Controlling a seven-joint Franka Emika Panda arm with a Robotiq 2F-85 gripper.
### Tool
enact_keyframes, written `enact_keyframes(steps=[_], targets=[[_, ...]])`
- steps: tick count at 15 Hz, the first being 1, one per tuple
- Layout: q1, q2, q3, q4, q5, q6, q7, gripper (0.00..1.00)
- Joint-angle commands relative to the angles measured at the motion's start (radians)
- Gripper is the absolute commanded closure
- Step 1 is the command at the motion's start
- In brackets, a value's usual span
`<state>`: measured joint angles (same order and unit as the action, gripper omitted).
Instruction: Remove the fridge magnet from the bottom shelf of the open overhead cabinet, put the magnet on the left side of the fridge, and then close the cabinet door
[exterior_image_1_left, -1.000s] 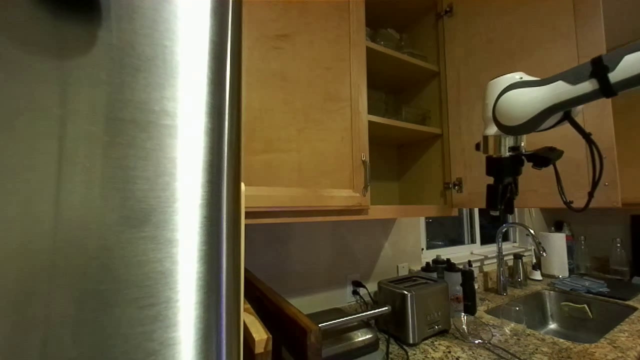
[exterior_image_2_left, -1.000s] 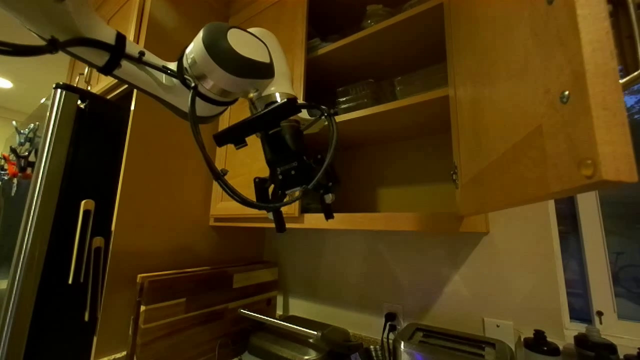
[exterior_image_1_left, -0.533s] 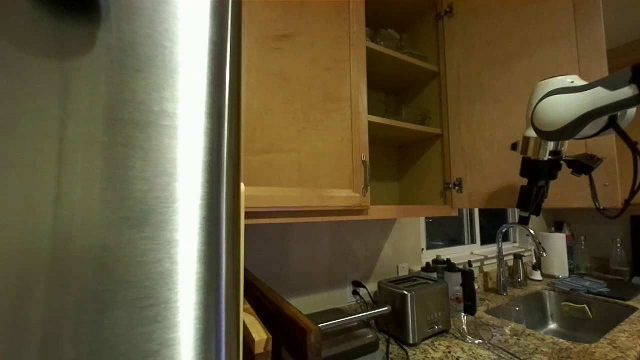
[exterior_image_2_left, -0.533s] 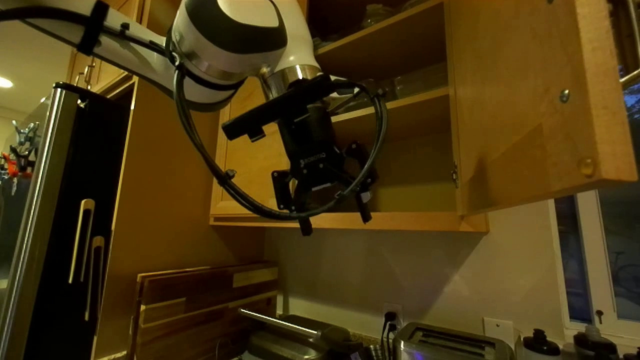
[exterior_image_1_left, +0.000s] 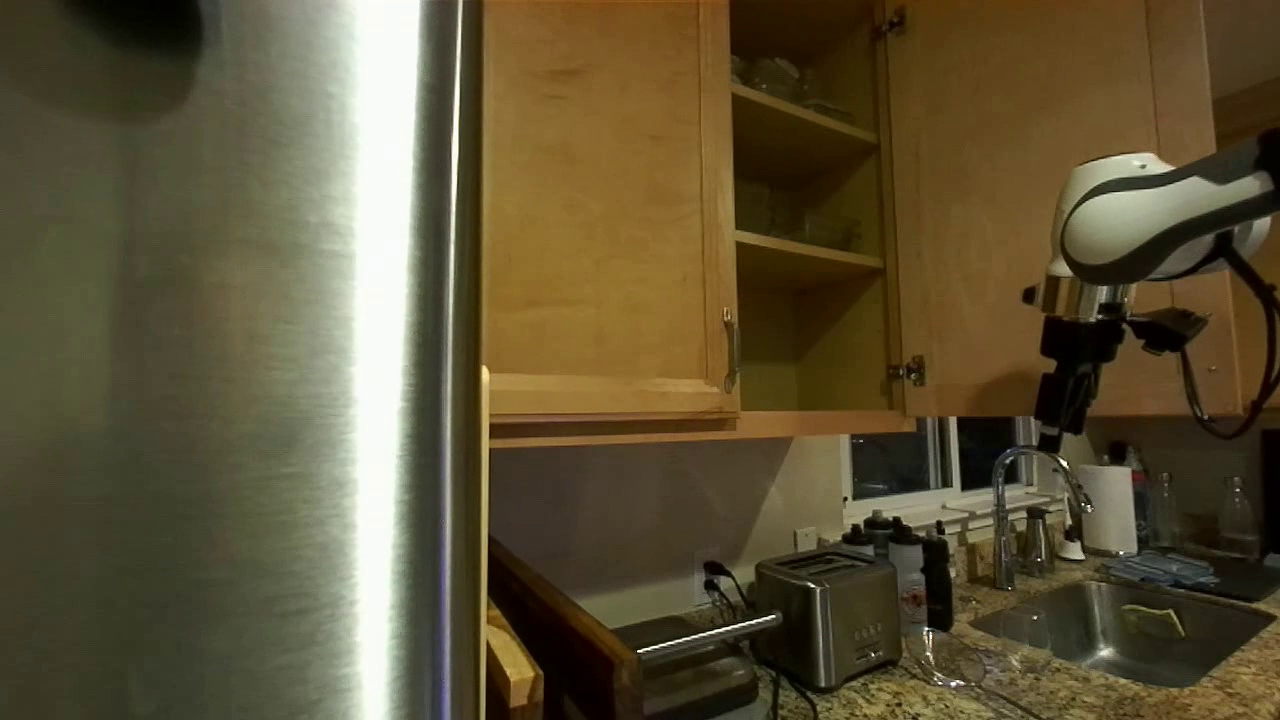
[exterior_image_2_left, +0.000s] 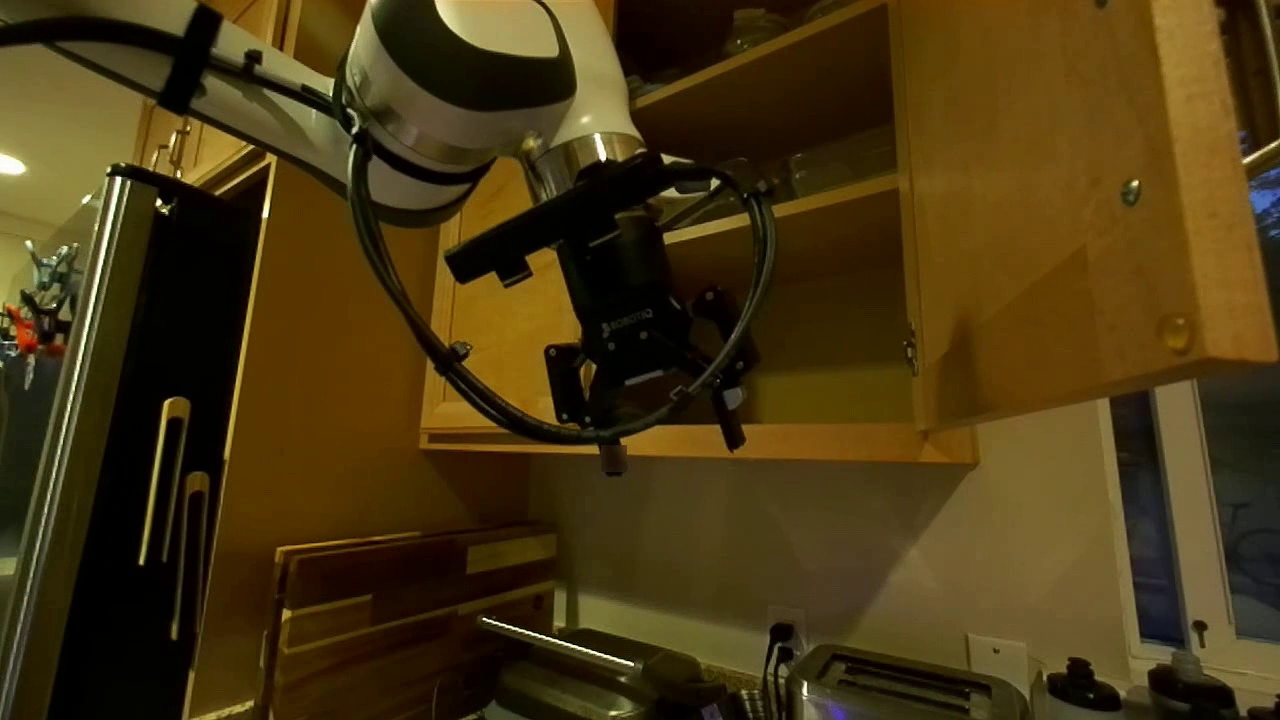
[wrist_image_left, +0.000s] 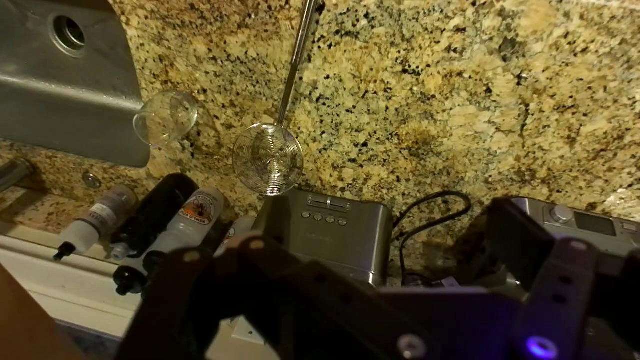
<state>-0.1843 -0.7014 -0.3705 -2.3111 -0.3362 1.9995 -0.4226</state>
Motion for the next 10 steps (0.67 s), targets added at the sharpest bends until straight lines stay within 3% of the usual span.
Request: enact_keyframes(steps=[1,6,10], targets=[[-0.012,-0.005,0.003,-0.004,0.000,0.000,-0.015,0.00],[-0.038,-0.057,-0.036,-0.053,-0.011,-0.005,-0.066,0.00],[-0.086,-0.072,-0.039,-0.051,-0.004,-0.009,-0.017,0.00]])
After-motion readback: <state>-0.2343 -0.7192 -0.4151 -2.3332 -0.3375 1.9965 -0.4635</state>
